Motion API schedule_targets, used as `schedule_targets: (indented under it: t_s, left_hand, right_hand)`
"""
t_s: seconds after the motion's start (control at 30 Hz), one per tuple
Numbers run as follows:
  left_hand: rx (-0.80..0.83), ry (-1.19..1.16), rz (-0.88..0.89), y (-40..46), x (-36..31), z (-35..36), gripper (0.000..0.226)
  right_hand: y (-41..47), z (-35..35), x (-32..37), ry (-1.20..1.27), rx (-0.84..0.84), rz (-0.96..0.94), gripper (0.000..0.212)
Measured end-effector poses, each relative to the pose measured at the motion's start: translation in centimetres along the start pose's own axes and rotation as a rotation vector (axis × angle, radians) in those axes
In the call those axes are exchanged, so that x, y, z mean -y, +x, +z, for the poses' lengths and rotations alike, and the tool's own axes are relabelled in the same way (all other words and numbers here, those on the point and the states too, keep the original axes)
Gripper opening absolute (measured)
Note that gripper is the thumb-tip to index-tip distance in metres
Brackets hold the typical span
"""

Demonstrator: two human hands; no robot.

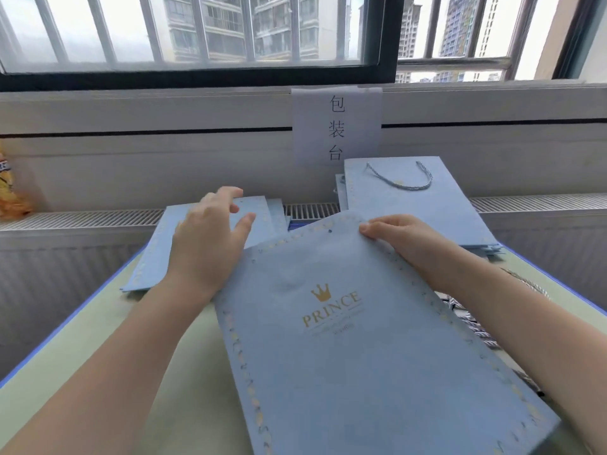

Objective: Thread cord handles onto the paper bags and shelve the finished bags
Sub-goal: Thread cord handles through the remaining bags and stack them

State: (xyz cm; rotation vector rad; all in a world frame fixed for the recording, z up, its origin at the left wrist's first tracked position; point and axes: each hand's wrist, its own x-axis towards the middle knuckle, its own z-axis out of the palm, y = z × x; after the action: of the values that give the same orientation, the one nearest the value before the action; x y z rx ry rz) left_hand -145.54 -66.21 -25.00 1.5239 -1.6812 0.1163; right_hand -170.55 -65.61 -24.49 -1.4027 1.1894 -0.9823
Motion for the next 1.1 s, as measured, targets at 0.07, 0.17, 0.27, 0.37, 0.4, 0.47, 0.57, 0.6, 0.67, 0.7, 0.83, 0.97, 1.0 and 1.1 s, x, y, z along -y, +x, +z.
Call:
schedule_targets:
  t_s: [0.07, 0.17, 0.27, 0.37, 0.4, 0.47, 0.57, 0.6, 0.67, 0.7, 0.83, 0.97, 1.0, 1.1]
  left_hand:
    - [0.106, 0.119, 0.108, -0.8, -0.8, 0.3, 0.025]
    - [0.293, 0.082, 0.139, -1.8, -2.4, 1.1, 0.024]
    - [0.392, -0.032, 0.093, -2.2, -2.9, 2.2, 0.020]
    - [0.441, -0.128, 0.050, -2.1, -2.6, 2.7, 0.012]
    - [0.463, -0.136, 0.041, -2.1, -2.5, 2.8, 0.012]
    - [0.498, -0.147, 0.027, -2.2, -2.4, 3.0, 0.010]
    - [0.515, -0.129, 0.022, -2.5, -2.5, 3.3, 0.011]
    - [0.512, -0.120, 0.019, -2.5, -2.5, 3.3, 0.013]
    - [0.512, -0.105, 0.005, -2.5, -2.5, 3.4, 0.015]
    - [0.517, -0.092, -0.004, -2.5, -2.4, 3.5, 0.015]
    - [0.532, -0.057, -0.031, -2.4, -2.2, 3.7, 0.023]
    - [0.580, -0.109, -0.071, -2.2, -2.3, 3.5, 0.026]
    - [0.608, -0.125, -0.079, -2.2, -2.3, 3.4, 0.026]
    - [0.692, -0.102, -0.060, -2.3, -2.4, 3.4, 0.021]
  right_hand:
    - [0.1, 0.7, -0.4, -0.145, 0.023, -0.050, 0.031]
    - [0.3, 1.5, -0.8, -0.434, 0.059, -0.132, 0.038]
    - [0.9, 2.0, -1.6, -0.735, -0.031, -0.299, 0.033]
    - [1.1, 1.7, -1.8, -0.800, -0.303, -0.535, 0.027]
    - [1.0, 1.6, -1.5, -0.727, -0.344, -0.578, 0.030]
    - [0.8, 1.4, -0.7, -0.521, -0.324, -0.607, 0.029]
    - [0.3, 1.9, -0.1, -0.380, -0.160, -0.572, 0.024]
    - [0.2, 2.2, -0.2, -0.382, -0.103, -0.551, 0.022]
    - [0.2, 2.7, -0.7, -0.439, -0.009, -0.516, 0.018]
    - [0.3, 3.0, -1.0, -0.476, 0.029, -0.502, 0.018]
    - [0.1, 3.9, -2.0, -0.631, 0.120, -0.454, 0.028]
    - [-0.1, 4.3, -2.6, -0.882, 0.154, -0.422, 0.031]
    - [-0.1, 4.3, -2.7, -0.908, 0.141, -0.417, 0.026]
    - [-0.2, 4.2, -2.6, -0.937, 0.086, -0.443, 0.013]
